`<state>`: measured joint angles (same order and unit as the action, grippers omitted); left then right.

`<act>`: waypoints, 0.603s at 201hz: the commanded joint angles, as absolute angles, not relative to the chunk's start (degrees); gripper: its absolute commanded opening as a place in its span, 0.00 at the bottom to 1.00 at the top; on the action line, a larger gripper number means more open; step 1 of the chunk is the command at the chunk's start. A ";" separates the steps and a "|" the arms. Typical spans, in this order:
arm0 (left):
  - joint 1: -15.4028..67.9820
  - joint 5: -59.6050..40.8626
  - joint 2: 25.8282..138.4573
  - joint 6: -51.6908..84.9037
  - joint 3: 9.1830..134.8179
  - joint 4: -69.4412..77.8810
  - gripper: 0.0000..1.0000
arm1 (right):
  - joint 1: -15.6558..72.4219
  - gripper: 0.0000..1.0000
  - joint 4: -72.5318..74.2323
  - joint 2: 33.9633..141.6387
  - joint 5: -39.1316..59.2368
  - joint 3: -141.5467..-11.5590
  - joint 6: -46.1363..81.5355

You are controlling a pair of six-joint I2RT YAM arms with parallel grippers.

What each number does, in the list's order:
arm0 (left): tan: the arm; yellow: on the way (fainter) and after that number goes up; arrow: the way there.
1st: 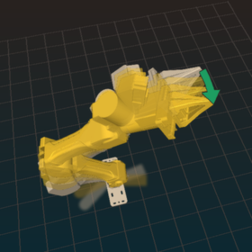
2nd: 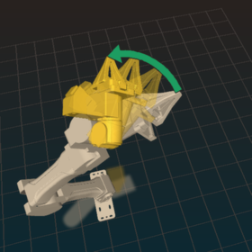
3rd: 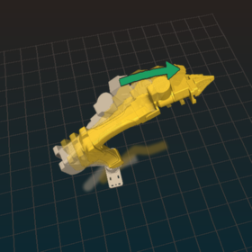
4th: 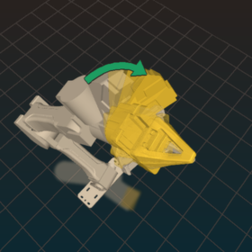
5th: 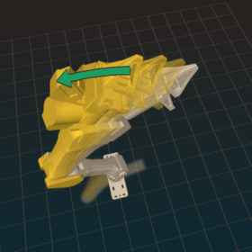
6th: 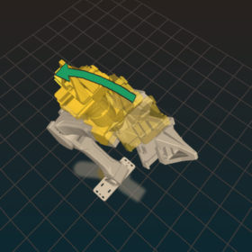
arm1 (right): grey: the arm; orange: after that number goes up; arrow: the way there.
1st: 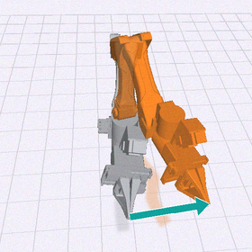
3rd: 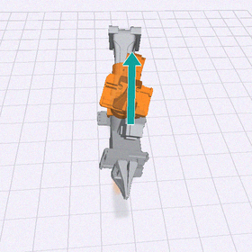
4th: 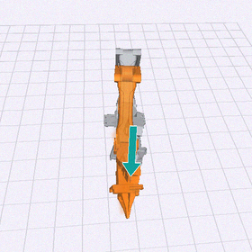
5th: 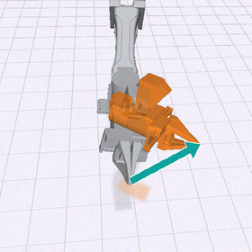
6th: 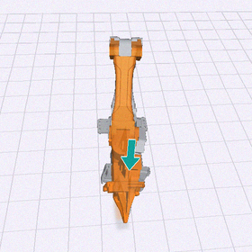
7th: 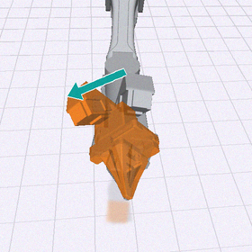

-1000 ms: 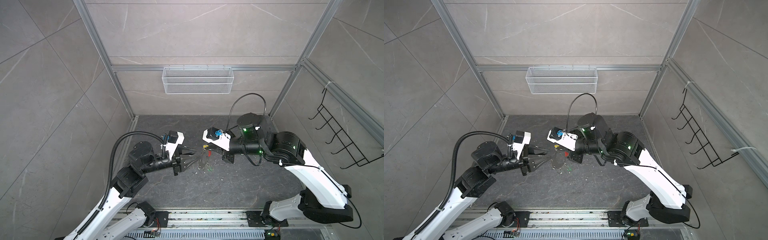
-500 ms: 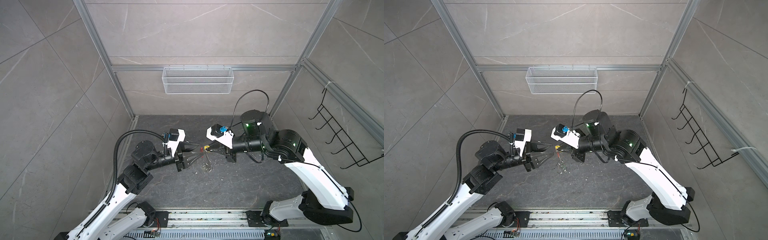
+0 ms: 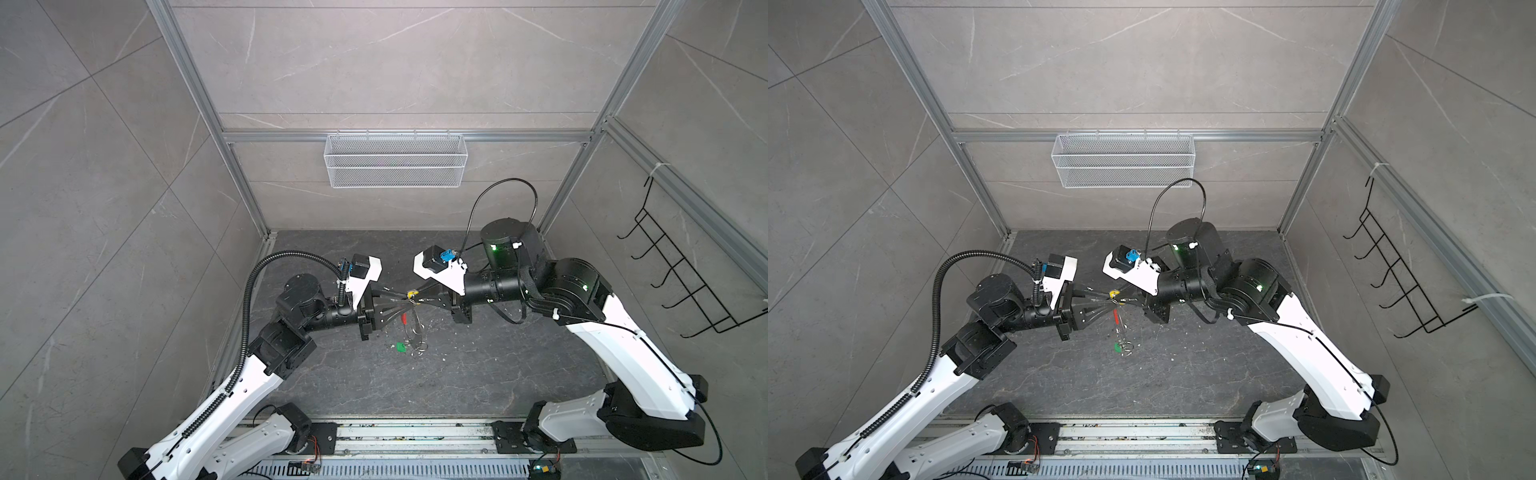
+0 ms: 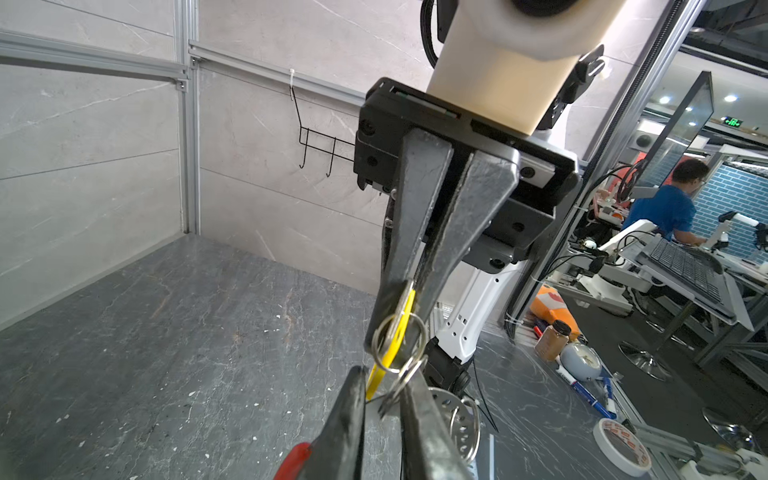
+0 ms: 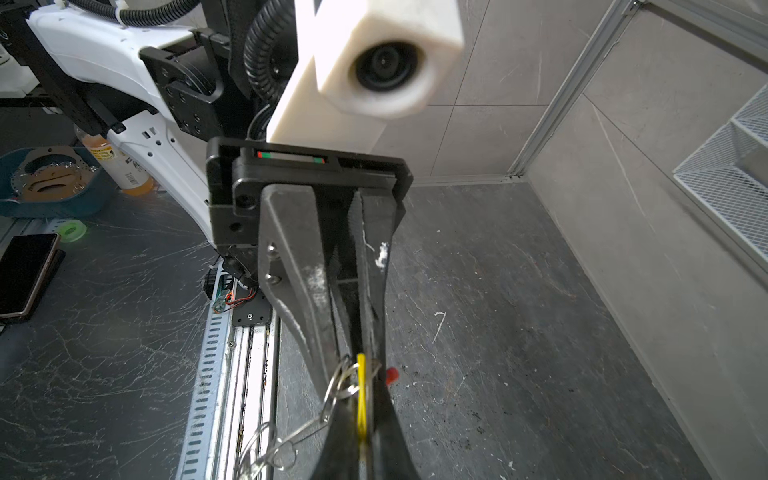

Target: Remove the keys from the keyring

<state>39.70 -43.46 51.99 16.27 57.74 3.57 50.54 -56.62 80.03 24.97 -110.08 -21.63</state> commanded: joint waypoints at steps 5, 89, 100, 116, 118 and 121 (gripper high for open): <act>39.46 -46.63 51.81 18.65 58.52 8.51 0.13 | 49.96 0.00 -54.36 79.09 26.70 -108.99 -20.46; 39.48 -49.61 51.62 22.01 57.89 11.36 0.01 | 48.24 0.00 -53.63 79.80 27.49 -108.54 -20.00; 39.49 -50.86 51.98 22.85 57.92 12.09 0.06 | 48.03 0.00 -53.68 79.89 27.91 -108.54 -19.95; 39.49 -51.62 52.71 23.25 58.46 11.39 0.13 | 47.87 0.00 -53.52 79.89 28.10 -108.54 -19.88; 39.49 -51.56 52.84 23.21 58.58 11.18 0.14 | 47.89 0.00 -53.50 79.89 28.10 -108.54 -19.80; 39.47 -51.39 52.89 23.14 58.67 10.83 0.16 | 47.84 0.00 -53.38 79.89 28.12 -108.54 -19.78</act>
